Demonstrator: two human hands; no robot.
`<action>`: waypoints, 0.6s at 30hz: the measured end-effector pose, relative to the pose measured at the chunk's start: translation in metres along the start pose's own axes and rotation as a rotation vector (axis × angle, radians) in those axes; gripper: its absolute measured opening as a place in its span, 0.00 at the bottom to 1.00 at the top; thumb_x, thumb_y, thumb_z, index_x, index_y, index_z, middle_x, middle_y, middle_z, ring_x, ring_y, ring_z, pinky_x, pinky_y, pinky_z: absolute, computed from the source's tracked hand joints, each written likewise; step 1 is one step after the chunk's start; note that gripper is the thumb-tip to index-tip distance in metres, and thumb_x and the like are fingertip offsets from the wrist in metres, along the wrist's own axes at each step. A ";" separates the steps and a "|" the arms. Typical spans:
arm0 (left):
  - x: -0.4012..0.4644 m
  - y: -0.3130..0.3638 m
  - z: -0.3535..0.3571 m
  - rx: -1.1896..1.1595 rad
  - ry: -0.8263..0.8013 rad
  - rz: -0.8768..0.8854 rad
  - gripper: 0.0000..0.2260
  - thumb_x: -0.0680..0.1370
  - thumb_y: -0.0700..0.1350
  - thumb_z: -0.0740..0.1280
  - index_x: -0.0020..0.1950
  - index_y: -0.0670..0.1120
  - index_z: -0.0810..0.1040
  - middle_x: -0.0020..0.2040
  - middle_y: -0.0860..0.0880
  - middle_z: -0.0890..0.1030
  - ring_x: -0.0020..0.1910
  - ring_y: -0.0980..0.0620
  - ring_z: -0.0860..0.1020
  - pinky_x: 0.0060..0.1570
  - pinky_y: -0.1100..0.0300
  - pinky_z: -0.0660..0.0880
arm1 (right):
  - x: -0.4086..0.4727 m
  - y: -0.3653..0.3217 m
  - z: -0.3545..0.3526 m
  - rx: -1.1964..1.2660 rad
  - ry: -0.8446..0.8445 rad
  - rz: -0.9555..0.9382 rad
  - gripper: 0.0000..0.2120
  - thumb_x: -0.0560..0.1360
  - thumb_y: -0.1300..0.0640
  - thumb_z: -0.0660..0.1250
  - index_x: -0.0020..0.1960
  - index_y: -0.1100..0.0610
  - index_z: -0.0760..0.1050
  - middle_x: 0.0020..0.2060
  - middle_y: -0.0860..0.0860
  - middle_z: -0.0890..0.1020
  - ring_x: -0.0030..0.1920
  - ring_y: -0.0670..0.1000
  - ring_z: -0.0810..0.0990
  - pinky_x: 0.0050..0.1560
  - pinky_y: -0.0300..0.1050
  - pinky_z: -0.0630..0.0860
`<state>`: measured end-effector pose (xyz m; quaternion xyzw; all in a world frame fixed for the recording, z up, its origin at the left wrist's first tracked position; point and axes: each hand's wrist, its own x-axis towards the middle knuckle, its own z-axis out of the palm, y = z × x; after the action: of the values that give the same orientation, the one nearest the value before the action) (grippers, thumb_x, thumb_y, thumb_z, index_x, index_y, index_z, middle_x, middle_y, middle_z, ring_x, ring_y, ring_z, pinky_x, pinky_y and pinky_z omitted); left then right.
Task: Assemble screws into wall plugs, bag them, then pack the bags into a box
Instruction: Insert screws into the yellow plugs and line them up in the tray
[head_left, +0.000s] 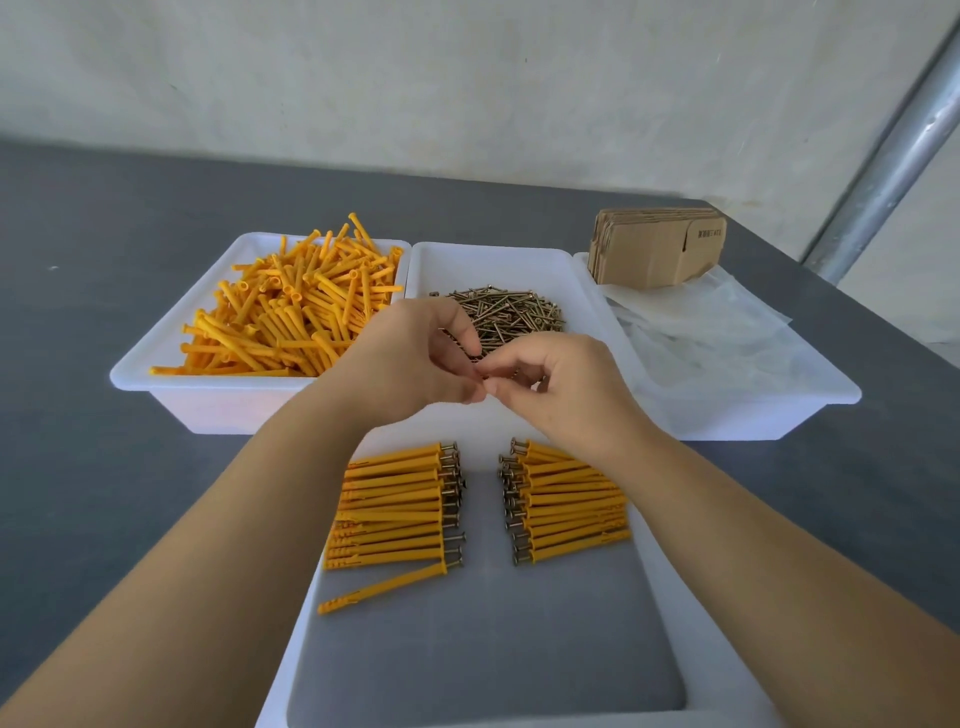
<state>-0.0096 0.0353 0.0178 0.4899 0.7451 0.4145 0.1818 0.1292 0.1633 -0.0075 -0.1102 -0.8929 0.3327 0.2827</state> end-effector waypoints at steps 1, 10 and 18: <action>0.000 -0.001 -0.001 0.009 -0.028 -0.018 0.14 0.68 0.39 0.80 0.47 0.47 0.78 0.38 0.52 0.86 0.40 0.52 0.85 0.51 0.43 0.81 | -0.001 0.000 0.001 -0.004 -0.025 0.010 0.10 0.73 0.61 0.74 0.52 0.51 0.85 0.38 0.38 0.81 0.38 0.40 0.79 0.40 0.31 0.74; 0.004 -0.011 -0.013 -0.012 0.551 0.016 0.21 0.71 0.66 0.70 0.38 0.47 0.77 0.28 0.55 0.73 0.26 0.60 0.69 0.27 0.64 0.65 | -0.006 -0.013 0.010 -0.210 -0.198 -0.111 0.04 0.72 0.61 0.74 0.46 0.55 0.84 0.41 0.46 0.82 0.38 0.42 0.78 0.42 0.36 0.75; 0.018 -0.048 -0.017 0.364 0.648 -0.202 0.10 0.79 0.49 0.66 0.56 0.46 0.81 0.58 0.46 0.81 0.49 0.48 0.77 0.39 0.58 0.72 | -0.007 -0.022 0.048 -0.454 -0.407 -0.180 0.08 0.78 0.60 0.63 0.52 0.58 0.81 0.48 0.53 0.78 0.50 0.54 0.76 0.51 0.51 0.74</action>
<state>-0.0569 0.0357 -0.0077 0.2820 0.8698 0.3886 -0.1132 0.1071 0.1180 -0.0259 -0.0224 -0.9887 0.1137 0.0947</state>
